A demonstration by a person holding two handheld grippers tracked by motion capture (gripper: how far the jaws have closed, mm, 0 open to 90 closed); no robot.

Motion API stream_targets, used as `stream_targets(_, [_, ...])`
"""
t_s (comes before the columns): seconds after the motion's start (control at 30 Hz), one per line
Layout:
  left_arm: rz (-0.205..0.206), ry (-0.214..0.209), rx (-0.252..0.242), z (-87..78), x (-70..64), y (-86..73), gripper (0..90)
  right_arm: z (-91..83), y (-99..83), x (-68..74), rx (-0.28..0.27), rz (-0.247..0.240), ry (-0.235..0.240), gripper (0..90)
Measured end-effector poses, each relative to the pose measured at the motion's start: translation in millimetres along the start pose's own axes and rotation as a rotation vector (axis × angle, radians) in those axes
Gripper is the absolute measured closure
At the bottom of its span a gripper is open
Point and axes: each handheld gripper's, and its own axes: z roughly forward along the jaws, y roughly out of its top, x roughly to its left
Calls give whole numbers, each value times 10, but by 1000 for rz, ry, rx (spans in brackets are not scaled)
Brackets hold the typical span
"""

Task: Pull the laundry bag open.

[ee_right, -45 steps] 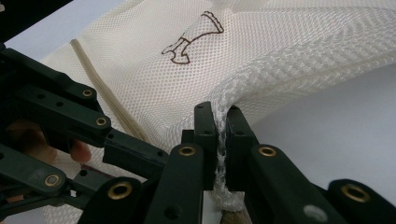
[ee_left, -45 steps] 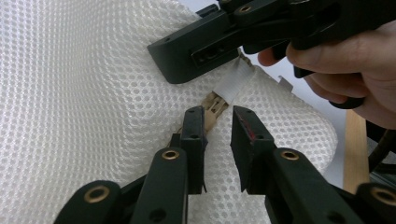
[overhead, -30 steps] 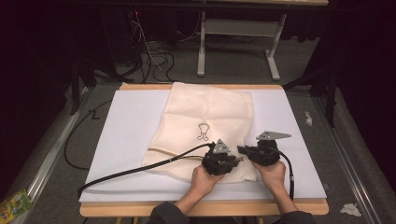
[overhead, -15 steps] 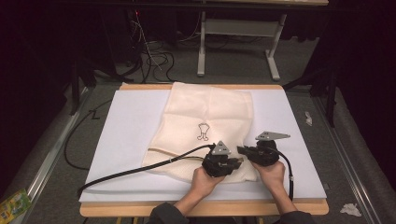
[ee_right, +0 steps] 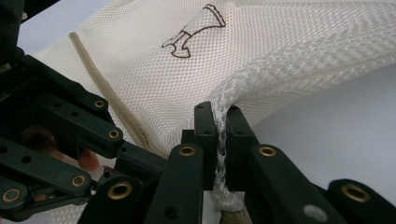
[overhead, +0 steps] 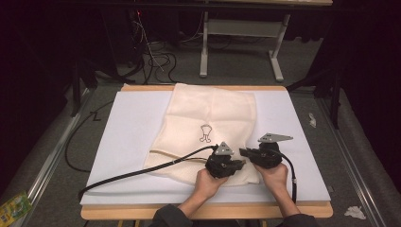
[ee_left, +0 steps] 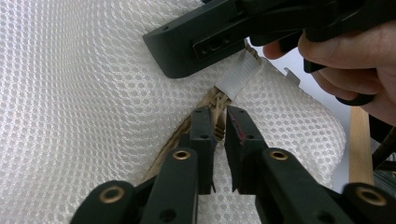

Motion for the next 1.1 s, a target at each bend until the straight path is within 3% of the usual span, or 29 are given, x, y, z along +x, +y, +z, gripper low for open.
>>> stream_targets(0.37, [42,8,10,-67,-15,22,868,-24,-19,-11,-3,-12,-7,876])
stream_targets(0.53, [79,37,17,-130,-40,42,869,-33,-18,-14,-5,-20,-6,876])
stream_targets(1.1, [101,63,43,-199,-32,49,870,-46,-38,-27,-5,-18,6,877])
